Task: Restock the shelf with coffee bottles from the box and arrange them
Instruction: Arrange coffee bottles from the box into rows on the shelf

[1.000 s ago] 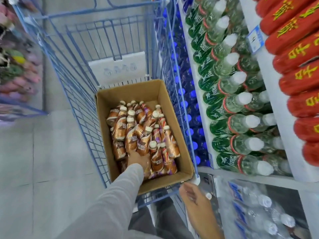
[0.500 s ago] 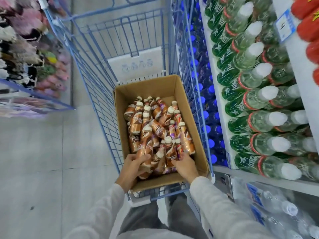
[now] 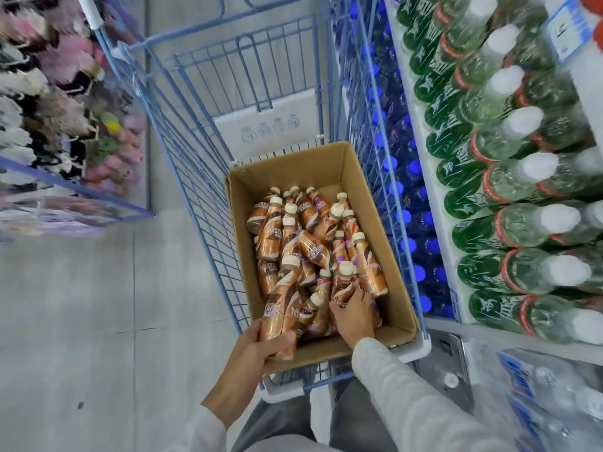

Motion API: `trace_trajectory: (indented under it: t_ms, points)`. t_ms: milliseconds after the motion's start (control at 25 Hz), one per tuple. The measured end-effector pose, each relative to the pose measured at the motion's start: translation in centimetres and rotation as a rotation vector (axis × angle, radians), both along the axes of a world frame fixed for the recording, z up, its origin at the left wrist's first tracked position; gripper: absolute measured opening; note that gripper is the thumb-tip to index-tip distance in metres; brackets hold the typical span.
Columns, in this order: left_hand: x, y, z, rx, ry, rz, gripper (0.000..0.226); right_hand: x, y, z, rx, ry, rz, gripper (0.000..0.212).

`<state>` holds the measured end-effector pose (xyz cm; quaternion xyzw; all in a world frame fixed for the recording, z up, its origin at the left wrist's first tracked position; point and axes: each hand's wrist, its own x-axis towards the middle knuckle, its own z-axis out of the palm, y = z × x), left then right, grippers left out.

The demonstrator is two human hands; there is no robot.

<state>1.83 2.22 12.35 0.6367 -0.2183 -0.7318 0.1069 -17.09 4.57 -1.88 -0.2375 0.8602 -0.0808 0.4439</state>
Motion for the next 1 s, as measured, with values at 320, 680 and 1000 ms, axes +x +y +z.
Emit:
trace_trajectory:
  t_ms: [320, 680, 1000]
  points:
    - [-6.9, -2.7, 5.0, -0.197, 0.132, -0.093, 0.101, -3.8, 3.1, 16.2, -0.441, -0.147, -0.432, 0.050]
    - [-19.2, 4.9, 16.4, -0.409, 0.431, -0.234, 0.037, -10.8, 15.4, 32.0, -0.871, -0.038, -0.728, 0.036]
    - [-29.2, 17.2, 27.0, -0.482, 0.743, -0.548, 0.058, -15.4, 31.0, 43.1, -1.127, 0.285, -0.899, 0.041]
